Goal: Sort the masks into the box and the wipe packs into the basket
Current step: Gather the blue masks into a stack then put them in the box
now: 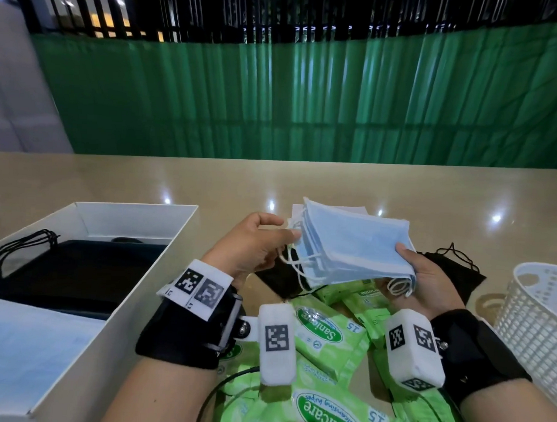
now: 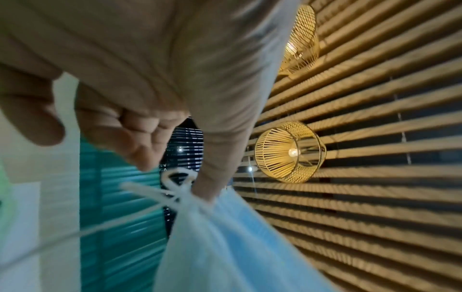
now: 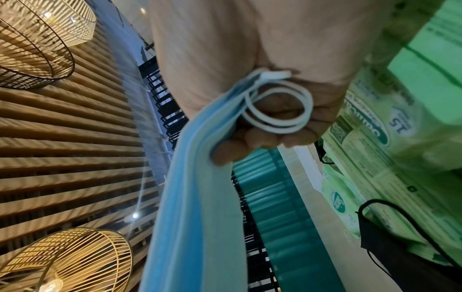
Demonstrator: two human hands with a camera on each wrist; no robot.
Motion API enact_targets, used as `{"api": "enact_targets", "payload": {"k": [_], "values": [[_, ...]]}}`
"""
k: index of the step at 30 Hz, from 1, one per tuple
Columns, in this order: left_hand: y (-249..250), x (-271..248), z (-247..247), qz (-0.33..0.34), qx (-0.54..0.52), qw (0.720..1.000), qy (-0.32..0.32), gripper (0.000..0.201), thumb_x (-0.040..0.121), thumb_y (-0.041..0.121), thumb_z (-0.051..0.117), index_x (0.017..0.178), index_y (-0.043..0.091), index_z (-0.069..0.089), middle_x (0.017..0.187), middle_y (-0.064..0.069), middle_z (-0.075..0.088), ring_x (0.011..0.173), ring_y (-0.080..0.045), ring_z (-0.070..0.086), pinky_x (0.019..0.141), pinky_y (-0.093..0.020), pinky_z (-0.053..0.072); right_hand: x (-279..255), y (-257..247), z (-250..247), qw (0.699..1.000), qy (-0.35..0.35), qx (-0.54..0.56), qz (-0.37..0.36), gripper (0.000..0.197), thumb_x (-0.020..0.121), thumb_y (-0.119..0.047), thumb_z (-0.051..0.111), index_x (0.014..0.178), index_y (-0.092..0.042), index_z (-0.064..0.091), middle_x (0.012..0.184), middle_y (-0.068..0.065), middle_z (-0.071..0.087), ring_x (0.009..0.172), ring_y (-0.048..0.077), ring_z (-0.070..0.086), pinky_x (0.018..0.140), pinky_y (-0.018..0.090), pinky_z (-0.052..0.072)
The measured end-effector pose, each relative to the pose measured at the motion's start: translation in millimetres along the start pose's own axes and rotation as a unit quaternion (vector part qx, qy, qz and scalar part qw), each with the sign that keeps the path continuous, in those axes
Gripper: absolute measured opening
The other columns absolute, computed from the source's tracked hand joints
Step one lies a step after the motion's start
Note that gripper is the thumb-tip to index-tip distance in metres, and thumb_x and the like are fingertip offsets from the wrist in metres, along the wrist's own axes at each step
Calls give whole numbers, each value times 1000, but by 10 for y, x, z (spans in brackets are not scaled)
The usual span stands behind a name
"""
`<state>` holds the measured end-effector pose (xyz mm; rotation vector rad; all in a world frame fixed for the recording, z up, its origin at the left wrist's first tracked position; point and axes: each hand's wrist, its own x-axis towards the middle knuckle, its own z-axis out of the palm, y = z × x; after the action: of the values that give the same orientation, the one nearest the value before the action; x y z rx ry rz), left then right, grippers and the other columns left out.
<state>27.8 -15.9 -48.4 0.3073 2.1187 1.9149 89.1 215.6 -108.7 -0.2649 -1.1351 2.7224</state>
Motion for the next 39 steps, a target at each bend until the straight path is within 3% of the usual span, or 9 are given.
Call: {"api": "enact_targets", "payload": {"k": [3, 6, 10, 15, 20, 28, 32, 35, 39], "values": [[-66, 34, 28, -21, 156, 987, -17, 68, 66, 45, 77, 123, 20, 49, 101, -2, 63, 83, -17, 61, 76, -32, 49, 13, 20, -11, 1000, -10, 1, -2, 24, 80, -19, 57, 86, -6, 75, 96, 13, 74, 78, 24, 73, 58, 31, 58], [-115, 60, 53, -43, 224, 971, -64, 48, 76, 49, 65, 106, 12, 61, 103, -3, 66, 96, -23, 62, 94, -41, 47, 6, 14, -5, 1000, -21, -11, 1, 26, 79, -20, 56, 73, -9, 79, 97, 12, 74, 81, 23, 73, 62, 33, 59], [-133, 37, 65, -77, -9, 988, -136, 15, 88, 21, 58, 91, 8, 66, 83, -5, 67, 74, -16, 63, 78, -33, 54, -2, -3, -2, 1000, -13, -9, -1, 26, 82, -19, 57, 71, -10, 79, 93, 10, 74, 79, 21, 73, 62, 30, 60], [-5, -3, -49, -35, -283, 952, -111, 43, 85, 15, 50, 43, 13, 57, 59, -6, 62, 54, -16, 63, 61, -28, 57, 7, -21, -12, 1000, 13, 10, -11, 21, 80, -17, 60, 97, -6, 63, 86, 9, 74, 69, 18, 72, 50, 24, 55], [136, -154, -36, 39, -410, 909, -64, 34, 94, 16, 43, 62, 9, 51, 51, -4, 53, 51, -16, 61, 69, -32, 58, 48, 23, -65, 1000, 7, -10, -17, 27, 93, -20, 50, 112, -5, 61, 99, 12, 73, 76, 21, 72, 65, 38, 61], [165, -355, 73, 10, -352, 933, -71, 22, 94, 17, 43, 104, 20, 63, 45, 7, 29, 34, -3, 26, 41, -14, 29, -62, -127, 57, 999, 19, -4, -42, 33, 90, -22, 55, 118, -5, 59, 104, 10, 72, 86, 19, 71, 80, 35, 57], [527, -429, -47, 9, -320, 944, -80, 21, 87, 22, 51, 104, 26, 62, 51, 5, 36, 33, -3, 27, 37, -13, 21, -172, -282, 156, 999, -24, -28, -3, 28, 90, -23, 56, 111, -5, 60, 89, 10, 74, 69, 19, 71, 58, 31, 60], [855, -531, -193, 27, -239, 969, -49, 12, 92, 23, 50, 99, 29, 58, 58, 3, 44, 33, -2, 27, 34, -10, 19, -210, -408, 234, 998, -53, -13, -22, 44, 52, -23, 90, 83, -11, 62, 58, 0, 64, 54, 11, 63, 54, 27, 56], [1250, -667, -559, 48, -158, 986, -2, 7, 92, 24, 53, 97, 26, 58, 61, 3, 50, 34, -3, 25, 31, -11, 22, -269, -519, 355, 996, -83, 5, -38, 50, 17, -24, 97, 55, -16, 67, 65, -1, 65, 63, 11, 66, 61, 27, 57]]}}
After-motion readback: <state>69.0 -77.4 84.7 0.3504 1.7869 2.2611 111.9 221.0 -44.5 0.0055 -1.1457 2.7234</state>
